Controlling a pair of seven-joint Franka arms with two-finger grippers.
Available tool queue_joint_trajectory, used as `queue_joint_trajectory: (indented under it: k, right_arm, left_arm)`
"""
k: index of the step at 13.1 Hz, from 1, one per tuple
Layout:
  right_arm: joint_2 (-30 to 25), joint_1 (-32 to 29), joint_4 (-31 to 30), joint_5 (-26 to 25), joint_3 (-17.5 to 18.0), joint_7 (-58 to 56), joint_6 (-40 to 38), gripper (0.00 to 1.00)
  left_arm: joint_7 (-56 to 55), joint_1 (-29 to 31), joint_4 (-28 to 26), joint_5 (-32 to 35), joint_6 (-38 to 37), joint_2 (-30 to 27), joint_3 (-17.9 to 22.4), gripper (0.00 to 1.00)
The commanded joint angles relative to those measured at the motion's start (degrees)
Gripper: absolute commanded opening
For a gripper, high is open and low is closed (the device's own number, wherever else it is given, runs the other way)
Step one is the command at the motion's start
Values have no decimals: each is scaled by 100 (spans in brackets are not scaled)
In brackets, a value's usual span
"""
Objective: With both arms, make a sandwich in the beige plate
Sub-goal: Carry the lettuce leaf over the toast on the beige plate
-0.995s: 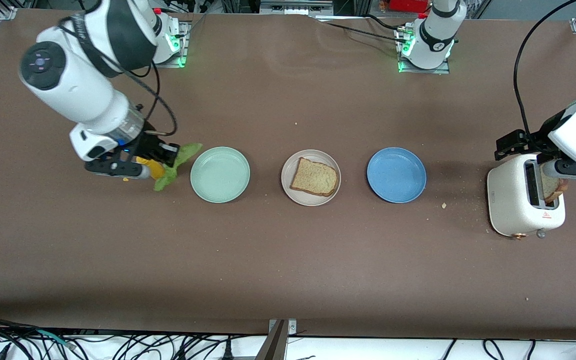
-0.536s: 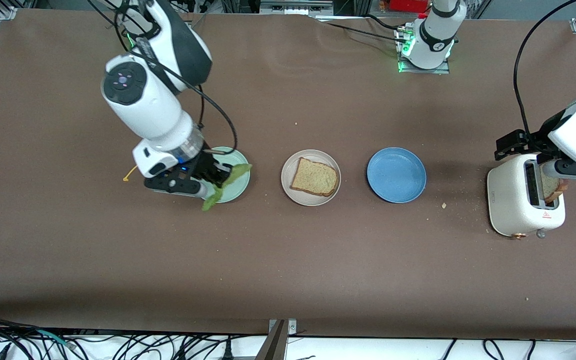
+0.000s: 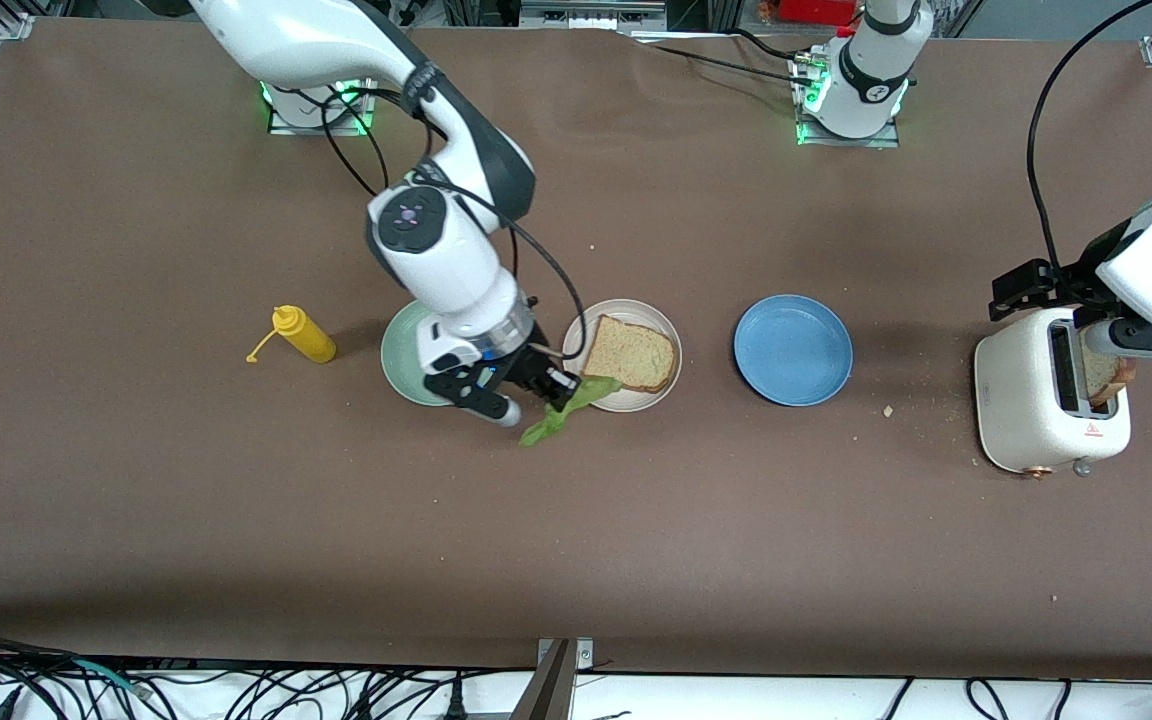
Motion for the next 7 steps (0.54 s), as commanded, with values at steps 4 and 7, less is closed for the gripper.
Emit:
queue_joint_trajectory:
  k: [4, 7]
  right_arm:
    - [72, 204, 278, 136, 414, 1193, -1767, 0]
    - [151, 222, 286, 110, 546, 1502, -1682, 0]
  left_arm:
    - [14, 5, 5, -139, -21, -14, 6, 100]
    - [14, 5, 5, -139, -21, -14, 6, 100]
